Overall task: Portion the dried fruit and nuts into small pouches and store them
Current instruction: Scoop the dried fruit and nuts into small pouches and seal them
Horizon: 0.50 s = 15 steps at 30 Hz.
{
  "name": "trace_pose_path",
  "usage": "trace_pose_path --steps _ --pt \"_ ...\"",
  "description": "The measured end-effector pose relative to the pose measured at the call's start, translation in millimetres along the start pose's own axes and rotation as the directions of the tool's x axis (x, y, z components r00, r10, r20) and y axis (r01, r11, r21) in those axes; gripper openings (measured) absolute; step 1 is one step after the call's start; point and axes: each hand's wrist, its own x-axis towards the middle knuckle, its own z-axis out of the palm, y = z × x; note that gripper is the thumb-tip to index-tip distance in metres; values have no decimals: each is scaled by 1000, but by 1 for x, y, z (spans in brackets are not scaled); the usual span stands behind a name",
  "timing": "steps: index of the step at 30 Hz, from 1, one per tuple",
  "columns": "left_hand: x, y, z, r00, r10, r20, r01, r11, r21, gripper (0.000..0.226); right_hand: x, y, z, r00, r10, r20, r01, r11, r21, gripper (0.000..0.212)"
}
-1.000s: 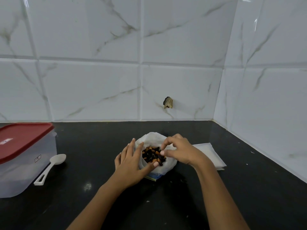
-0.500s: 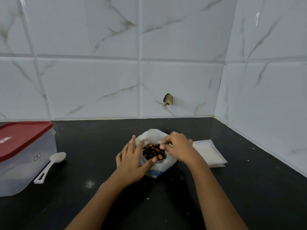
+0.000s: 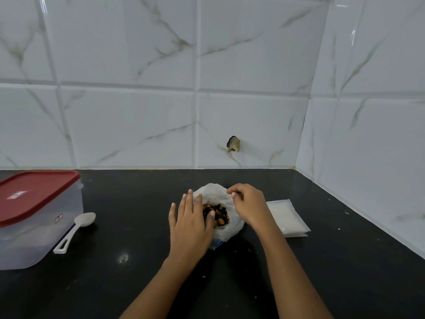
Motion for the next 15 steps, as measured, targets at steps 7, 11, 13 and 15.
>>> trace_pose_path --steps 7,11,13,15 --pt "2 26 -5 999 34 -12 -32 995 91 77 -7 -2 -8 996 -15 -89 17 1000 25 29" --pt "6 53 -6 995 96 -3 -96 993 64 62 -8 15 -30 985 -50 -162 56 998 29 29" --pt "7 72 -2 992 123 41 -122 992 -26 60 -8 25 -45 981 -74 -180 77 997 9 28" --pt "6 93 4 982 177 -60 -181 980 -80 57 -7 39 -55 972 -102 -210 99 995 -25 27"
